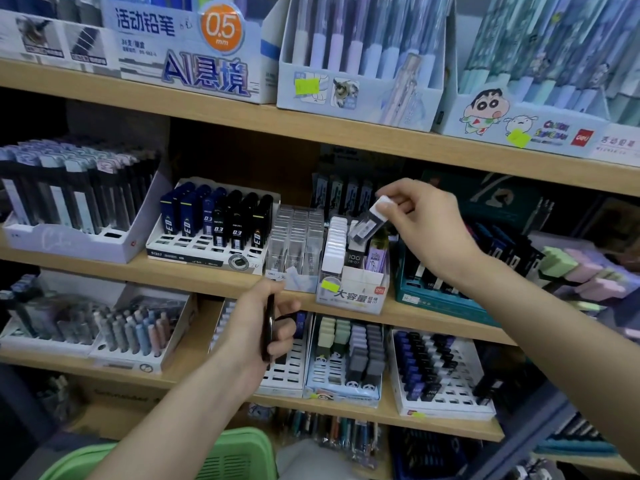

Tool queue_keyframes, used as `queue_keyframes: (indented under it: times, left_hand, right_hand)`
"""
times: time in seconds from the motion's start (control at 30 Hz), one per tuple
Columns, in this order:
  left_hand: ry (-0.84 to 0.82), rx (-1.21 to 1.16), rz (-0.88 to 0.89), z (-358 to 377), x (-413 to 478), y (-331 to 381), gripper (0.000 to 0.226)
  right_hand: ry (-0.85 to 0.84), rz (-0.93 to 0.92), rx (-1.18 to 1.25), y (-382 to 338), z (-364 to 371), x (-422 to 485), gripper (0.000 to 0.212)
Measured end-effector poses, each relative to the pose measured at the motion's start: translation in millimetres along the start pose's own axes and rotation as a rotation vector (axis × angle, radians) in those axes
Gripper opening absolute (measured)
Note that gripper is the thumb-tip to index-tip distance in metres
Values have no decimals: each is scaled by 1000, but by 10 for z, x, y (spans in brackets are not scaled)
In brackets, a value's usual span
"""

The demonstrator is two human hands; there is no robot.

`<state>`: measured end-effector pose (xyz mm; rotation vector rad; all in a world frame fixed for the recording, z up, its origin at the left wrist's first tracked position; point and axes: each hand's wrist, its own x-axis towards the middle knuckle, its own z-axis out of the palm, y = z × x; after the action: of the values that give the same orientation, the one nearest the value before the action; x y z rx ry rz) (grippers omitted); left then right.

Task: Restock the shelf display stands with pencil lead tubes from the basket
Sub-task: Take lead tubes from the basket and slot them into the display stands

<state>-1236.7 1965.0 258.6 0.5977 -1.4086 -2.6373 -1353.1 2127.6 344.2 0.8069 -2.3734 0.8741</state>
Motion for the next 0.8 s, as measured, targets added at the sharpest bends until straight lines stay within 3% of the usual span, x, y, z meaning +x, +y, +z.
queue_keyframes:
  times: [0.57, 0.8]
  left_hand:
    - [6, 123, 64, -33, -14, 0, 30]
    - [-62, 58, 62, -20, -48, 9, 32]
  right_hand:
    - [-364, -51, -161, 138, 276, 138, 9]
    - [-256, -184, -442, 136, 362, 111, 17]
